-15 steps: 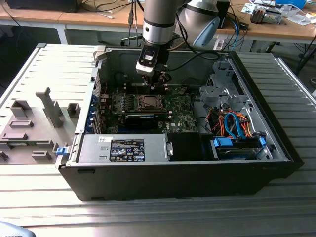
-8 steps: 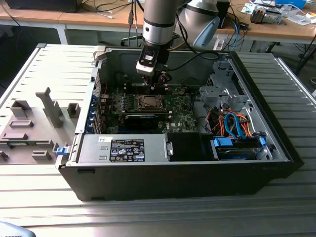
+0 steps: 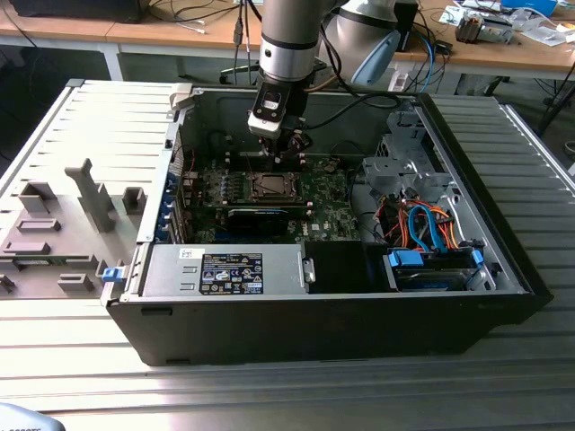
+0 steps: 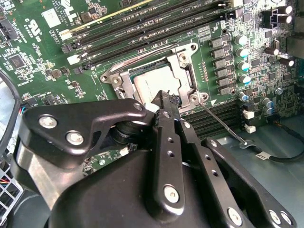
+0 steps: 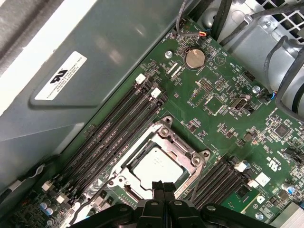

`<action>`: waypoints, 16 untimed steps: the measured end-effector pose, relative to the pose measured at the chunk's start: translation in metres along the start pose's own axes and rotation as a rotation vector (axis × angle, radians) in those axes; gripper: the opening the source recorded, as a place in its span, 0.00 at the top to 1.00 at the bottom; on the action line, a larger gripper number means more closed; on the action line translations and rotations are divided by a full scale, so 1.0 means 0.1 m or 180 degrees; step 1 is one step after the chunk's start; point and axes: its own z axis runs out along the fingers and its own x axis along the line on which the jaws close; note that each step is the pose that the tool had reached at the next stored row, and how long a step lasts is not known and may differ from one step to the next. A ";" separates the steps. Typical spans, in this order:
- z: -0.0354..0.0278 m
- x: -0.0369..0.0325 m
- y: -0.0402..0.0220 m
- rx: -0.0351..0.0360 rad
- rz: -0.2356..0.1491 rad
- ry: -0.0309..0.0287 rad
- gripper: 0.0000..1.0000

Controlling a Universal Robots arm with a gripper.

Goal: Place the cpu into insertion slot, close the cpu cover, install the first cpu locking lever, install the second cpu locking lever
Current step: 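Install the first cpu locking lever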

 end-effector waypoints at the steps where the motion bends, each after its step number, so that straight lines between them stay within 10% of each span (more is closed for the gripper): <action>1: 0.000 0.000 0.000 0.0000 -0.0002 0.0000 0.89; 16: 0.000 0.000 0.000 0.0000 -0.0044 -0.0002 0.89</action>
